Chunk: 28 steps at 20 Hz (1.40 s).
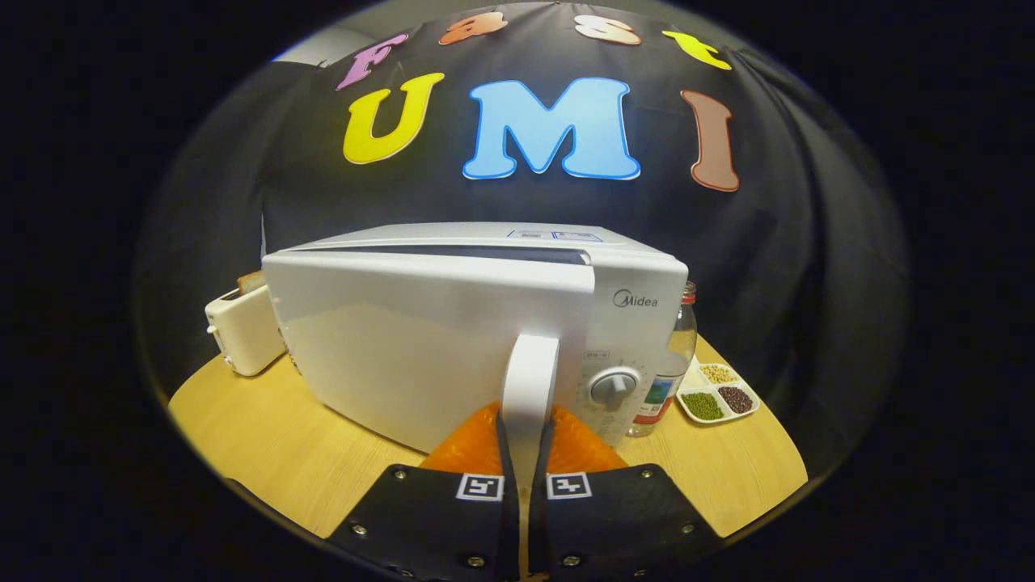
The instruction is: Open the microwave, put the food inside, and close the microwave door.
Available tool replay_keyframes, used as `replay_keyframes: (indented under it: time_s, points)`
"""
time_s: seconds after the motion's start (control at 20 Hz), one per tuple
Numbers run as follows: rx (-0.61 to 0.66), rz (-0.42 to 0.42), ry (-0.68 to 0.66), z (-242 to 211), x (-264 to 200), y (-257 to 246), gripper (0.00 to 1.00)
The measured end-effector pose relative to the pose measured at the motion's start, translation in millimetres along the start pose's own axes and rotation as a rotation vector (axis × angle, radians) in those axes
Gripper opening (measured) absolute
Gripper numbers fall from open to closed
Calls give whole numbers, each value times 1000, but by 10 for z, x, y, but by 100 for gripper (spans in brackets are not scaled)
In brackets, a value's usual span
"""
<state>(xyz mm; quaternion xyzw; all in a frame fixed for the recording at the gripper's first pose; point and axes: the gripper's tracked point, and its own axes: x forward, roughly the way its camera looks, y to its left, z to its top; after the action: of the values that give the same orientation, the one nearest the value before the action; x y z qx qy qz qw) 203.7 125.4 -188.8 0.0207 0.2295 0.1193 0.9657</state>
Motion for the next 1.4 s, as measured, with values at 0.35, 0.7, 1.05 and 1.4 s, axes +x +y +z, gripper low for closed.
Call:
replay_keyframes:
  time_s: [0.35, 0.7, 1.05, 1.4]
  points:
    - [16, 22, 28, -206, -523, 337, 5]
    - [39, 22, 35, -392, -977, 803, 5]
    - [24, 71, 44, -535, -1369, 1359, 13]
    - [-38, 142, 18, -675, -1747, 1964, 20]
